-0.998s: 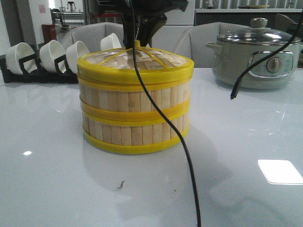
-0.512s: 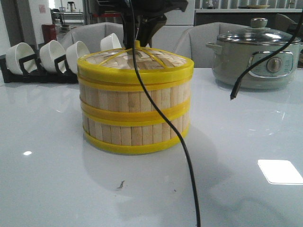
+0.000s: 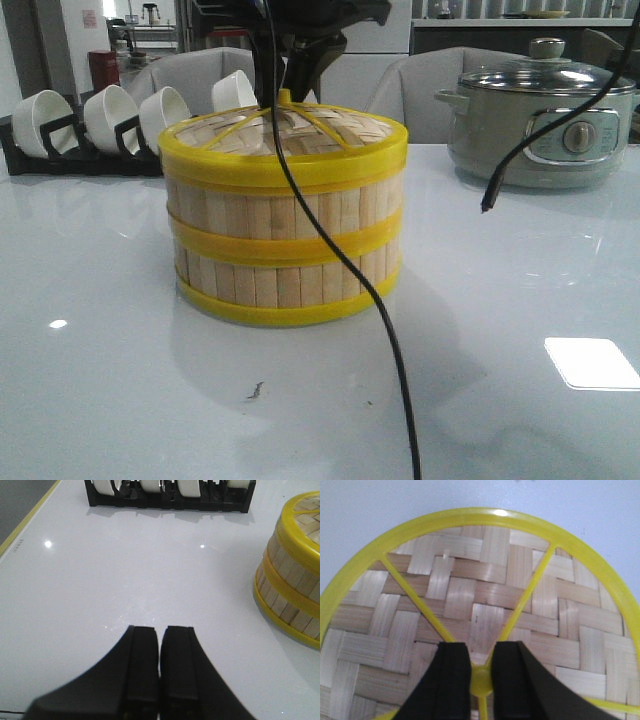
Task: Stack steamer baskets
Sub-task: 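Lower the lid onto the top basket and open the right gripper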
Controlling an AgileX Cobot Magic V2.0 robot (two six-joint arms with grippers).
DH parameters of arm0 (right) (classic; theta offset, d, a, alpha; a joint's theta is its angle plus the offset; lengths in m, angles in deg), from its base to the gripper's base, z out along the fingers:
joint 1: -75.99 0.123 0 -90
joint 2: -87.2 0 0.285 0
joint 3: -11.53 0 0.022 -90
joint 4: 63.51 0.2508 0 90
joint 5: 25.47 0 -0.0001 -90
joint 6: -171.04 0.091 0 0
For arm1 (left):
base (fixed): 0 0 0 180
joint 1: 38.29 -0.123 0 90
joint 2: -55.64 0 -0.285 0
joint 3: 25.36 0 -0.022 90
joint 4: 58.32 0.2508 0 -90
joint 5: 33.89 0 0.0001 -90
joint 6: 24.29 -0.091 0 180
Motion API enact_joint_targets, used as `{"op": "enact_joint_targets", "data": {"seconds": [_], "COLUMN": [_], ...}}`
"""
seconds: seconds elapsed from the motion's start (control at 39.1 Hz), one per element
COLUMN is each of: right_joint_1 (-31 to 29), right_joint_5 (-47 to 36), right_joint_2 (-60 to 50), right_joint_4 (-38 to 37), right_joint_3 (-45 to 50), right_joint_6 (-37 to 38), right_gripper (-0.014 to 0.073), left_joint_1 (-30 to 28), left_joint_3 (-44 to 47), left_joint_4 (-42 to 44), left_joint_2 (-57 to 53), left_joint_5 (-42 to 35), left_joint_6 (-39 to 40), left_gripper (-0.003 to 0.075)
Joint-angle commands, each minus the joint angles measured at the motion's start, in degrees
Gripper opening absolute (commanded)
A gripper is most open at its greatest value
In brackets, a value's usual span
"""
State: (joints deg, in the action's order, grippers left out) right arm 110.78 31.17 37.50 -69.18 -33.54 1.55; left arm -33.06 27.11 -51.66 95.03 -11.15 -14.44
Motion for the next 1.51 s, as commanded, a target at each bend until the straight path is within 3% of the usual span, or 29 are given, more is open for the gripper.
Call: {"op": "enact_joint_targets", "data": {"seconds": [0.0, 0.23, 0.46, 0.54, 0.84, 1.13, 1.33, 1.48], "right_joint_1": [0.16, 0.16, 0.16, 0.16, -0.21, -4.6, -9.86, -14.48], "right_joint_5": [-1.51, -1.5, -2.82, -3.58, -4.93, -2.14, -8.09, -17.63], "right_joint_2": [-3.8, -3.8, -3.86, -4.15, -7.42, -12.83, -23.09, -33.87], "right_joint_4": [-0.33, -0.33, -0.39, -0.39, -3.28, -5.62, -5.62, -5.62], "right_joint_3": [-1.95, -1.95, -1.95, -1.95, -1.95, -0.18, 11.35, 27.11], "right_joint_6": [-0.71, -0.71, -0.71, -0.71, -0.71, -0.71, -0.66, -0.66], "right_gripper": [0.0048, 0.0092, 0.0401, 0.0449, 0.045, 0.045, 0.0444, 0.0444], "left_joint_1": [0.44, 0.44, 0.44, 0.44, 0.44, 0.44, 0.44, 0.44], "left_joint_3": [-1.76, -1.76, -1.76, -1.76, -1.76, -1.76, -1.76, -1.76], "left_joint_4": [-0.18, -0.18, -0.18, -0.18, -0.18, -0.18, -0.18, -0.18], "left_joint_2": [0.18, 0.18, 0.18, 0.18, 0.18, 0.18, 0.18, 0.18], "left_joint_5": [-5.04, -5.04, -5.04, -5.04, -5.04, -5.04, -5.04, -5.04], "left_joint_6": [0.5, 0.5, 0.5, 0.5, 0.5, 0.5, 0.5, 0.5], "left_gripper": [0.0091, 0.0091, 0.0091, 0.0091, 0.0091, 0.0091, 0.0091, 0.0091]}}
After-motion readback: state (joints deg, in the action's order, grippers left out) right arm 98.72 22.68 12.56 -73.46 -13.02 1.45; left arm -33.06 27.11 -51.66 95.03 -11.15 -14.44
